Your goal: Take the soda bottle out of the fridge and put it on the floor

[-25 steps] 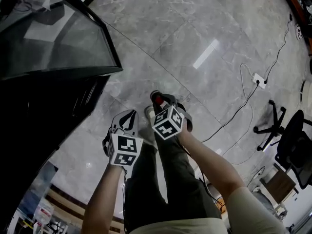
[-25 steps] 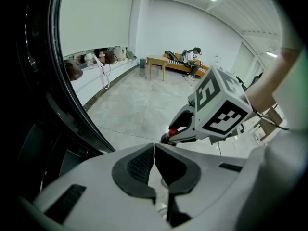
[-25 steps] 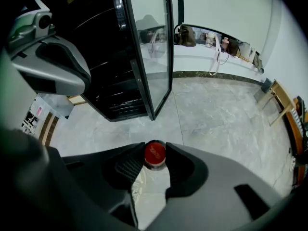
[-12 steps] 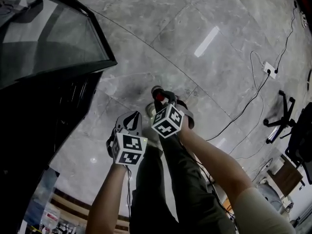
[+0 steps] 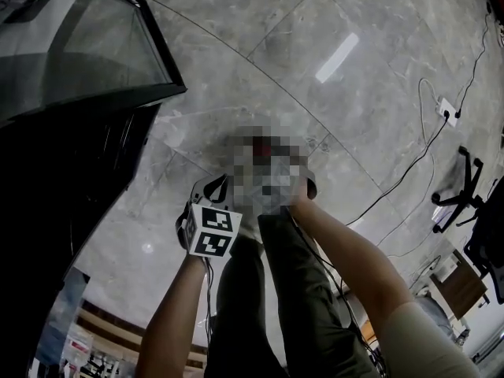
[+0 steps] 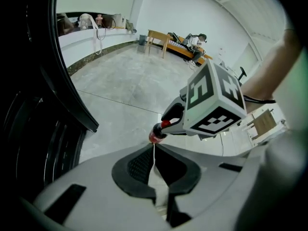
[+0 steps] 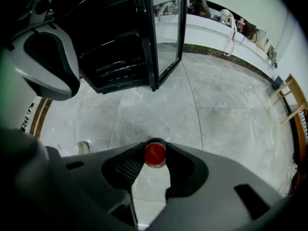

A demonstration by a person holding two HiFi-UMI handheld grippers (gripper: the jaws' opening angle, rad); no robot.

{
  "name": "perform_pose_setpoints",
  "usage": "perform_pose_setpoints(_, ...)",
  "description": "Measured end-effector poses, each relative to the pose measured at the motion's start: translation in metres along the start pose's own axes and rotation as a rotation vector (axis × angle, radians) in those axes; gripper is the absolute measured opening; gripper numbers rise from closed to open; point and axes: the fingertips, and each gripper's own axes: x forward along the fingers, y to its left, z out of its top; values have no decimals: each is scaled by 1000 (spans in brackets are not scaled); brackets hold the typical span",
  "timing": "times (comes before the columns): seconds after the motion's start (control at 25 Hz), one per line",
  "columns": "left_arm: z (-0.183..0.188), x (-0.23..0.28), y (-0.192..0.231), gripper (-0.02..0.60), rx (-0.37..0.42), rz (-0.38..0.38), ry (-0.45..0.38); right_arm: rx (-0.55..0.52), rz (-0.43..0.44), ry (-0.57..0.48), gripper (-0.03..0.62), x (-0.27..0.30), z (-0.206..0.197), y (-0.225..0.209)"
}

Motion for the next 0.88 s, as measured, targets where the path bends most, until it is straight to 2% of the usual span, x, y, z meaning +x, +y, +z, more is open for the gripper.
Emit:
perform_pose_setpoints(0.28,-2,24,11,11,-34,0,5,14,45,27,113,27,-12,-2)
perform_pose_setpoints(0.48,-3,26,8,11,-29,-11,17,10,39,10,86,24,-6,-4)
perform_pose_setpoints(0.56,-3,24,7,11,-26,-12,21,2,29,16,30,22,-6,-6)
perform_pose_setpoints(0.72,1,11,8,11,-8,-3,26,0,37,43,30,10,-8,-4)
perform_pose_setpoints(0.88,12,-12,5,11,49,16,33,25,77,64,55,-10,-10,1)
